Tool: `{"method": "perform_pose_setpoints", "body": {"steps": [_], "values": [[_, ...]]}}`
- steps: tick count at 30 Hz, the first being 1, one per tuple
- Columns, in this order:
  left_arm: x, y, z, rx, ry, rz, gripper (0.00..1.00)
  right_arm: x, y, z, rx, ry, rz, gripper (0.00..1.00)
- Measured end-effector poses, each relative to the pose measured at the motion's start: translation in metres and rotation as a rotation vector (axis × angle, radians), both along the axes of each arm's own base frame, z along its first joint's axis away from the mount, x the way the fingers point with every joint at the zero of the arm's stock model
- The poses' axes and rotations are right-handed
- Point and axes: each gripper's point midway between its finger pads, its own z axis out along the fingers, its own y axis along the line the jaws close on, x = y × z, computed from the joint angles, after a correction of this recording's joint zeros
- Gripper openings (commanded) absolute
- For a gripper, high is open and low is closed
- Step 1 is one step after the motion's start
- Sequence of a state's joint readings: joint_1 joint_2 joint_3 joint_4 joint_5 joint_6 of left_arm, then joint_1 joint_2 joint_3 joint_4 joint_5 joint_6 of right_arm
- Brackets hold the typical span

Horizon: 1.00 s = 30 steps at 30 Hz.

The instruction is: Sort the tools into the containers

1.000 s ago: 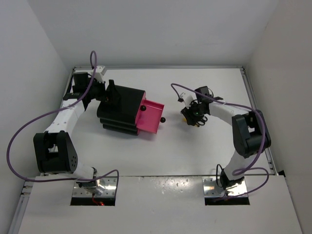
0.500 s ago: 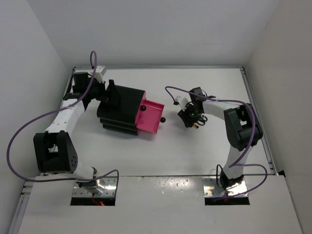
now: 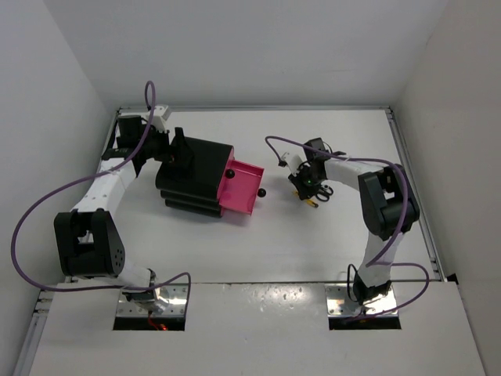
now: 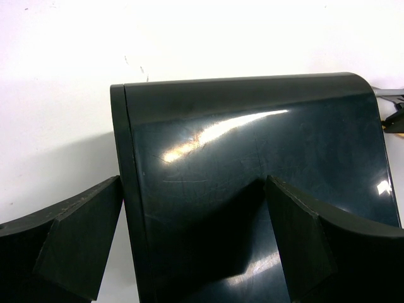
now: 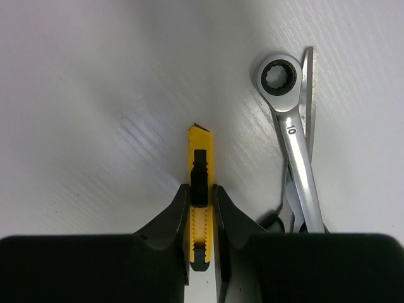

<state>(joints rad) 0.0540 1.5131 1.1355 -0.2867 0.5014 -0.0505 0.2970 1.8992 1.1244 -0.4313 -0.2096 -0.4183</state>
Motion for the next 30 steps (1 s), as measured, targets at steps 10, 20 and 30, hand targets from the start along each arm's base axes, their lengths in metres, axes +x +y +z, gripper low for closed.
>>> {"method": "perform_pose_setpoints", "body": {"steps": [10, 20, 30], "values": [[0.000, 0.000, 0.000, 0.000, -0.001, 0.000, 0.97, -0.018, 0.021, 0.042, 0.135, 0.046, -0.015, 0.06], [0.000, 0.000, 0.000, -0.002, 0.000, 0.001, 0.97, -0.008, 0.104, 0.164, 0.635, 0.037, -0.151, 0.06], [0.000, 0.000, 0.003, -0.002, -0.006, 0.002, 0.97, 0.000, 0.183, 0.144, 0.868, 0.370, -0.373, 0.06]]}}
